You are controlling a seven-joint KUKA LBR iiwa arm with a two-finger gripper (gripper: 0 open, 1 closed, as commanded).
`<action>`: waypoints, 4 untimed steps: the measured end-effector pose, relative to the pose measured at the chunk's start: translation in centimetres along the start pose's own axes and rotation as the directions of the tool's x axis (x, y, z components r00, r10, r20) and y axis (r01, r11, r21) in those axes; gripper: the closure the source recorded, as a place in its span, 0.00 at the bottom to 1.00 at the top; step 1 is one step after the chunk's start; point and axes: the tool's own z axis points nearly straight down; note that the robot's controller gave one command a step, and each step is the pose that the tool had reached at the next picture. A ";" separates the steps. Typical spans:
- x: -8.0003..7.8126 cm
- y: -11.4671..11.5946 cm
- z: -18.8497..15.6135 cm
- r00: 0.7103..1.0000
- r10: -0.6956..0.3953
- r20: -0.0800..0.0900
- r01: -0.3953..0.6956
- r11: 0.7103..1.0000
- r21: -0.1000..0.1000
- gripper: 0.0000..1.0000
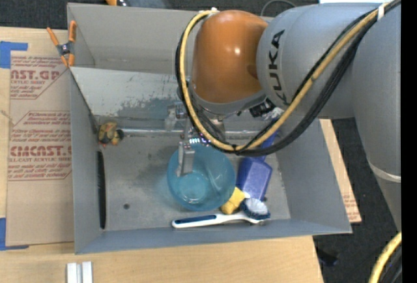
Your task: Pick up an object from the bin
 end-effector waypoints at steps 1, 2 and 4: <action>-1.2 -0.2 2.8 0.999 -0.036 0.006 0.036 0.999 -0.004 0.00; 0.2 1.1 2.6 0.997 -0.078 -0.003 0.078 0.997 -0.001 0.00; 0.9 -7.1 7.1 0.937 -0.350 0.004 0.350 0.937 0.002 0.00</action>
Offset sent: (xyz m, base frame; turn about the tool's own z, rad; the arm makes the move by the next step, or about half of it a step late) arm -0.0183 0.0372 0.0191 -0.1228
